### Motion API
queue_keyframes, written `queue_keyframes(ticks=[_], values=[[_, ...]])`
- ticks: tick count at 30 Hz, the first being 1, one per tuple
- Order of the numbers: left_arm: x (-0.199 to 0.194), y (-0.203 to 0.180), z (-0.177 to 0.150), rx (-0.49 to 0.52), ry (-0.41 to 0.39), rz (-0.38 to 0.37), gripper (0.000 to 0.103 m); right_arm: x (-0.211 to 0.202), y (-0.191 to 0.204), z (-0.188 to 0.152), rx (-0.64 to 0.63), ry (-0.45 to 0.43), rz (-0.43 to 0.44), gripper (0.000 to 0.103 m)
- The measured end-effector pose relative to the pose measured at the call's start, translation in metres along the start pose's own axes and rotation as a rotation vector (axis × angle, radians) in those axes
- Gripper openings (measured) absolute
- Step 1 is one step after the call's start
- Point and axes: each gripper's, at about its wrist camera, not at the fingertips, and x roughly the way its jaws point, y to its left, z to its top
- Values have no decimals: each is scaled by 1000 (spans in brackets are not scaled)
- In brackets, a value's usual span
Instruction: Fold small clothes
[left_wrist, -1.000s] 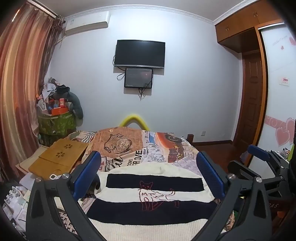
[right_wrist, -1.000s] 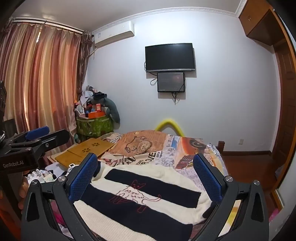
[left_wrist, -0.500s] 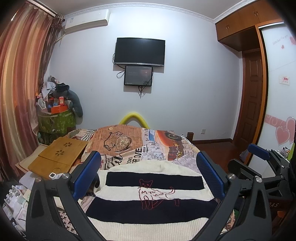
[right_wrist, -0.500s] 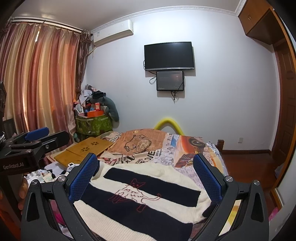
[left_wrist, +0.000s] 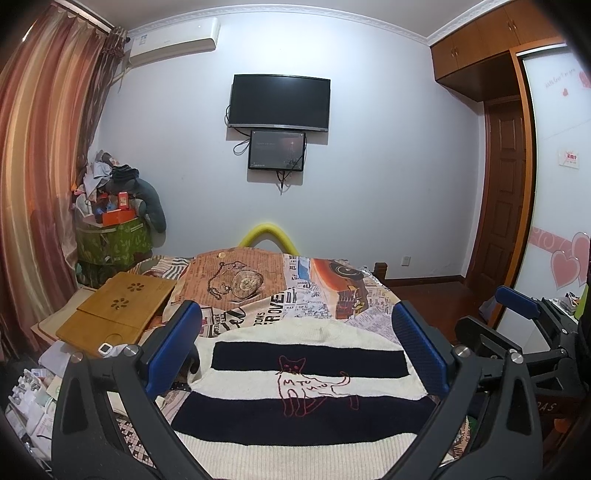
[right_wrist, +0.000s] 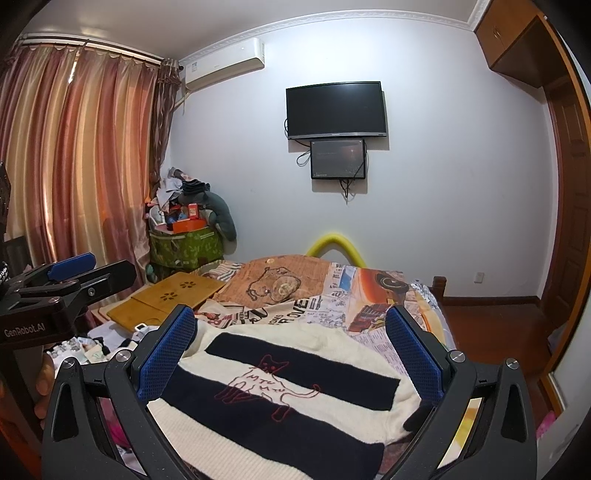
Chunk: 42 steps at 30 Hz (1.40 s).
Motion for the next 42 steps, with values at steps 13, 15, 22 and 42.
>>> queue_keyframes(ticks=[13, 15, 22, 42], values=[[0, 0, -1, 0, 1, 0, 103, -1, -4, 2, 2, 3, -3, 103], [0, 0, -1, 1, 1, 2, 103, 0, -4, 2, 2, 3, -2, 103], [0, 0, -1, 0, 1, 0, 103, -1, -4, 2, 2, 3, -2, 103], [16, 6, 0, -7, 25, 1, 103, 6, -10, 2, -1, 17, -2, 103]])
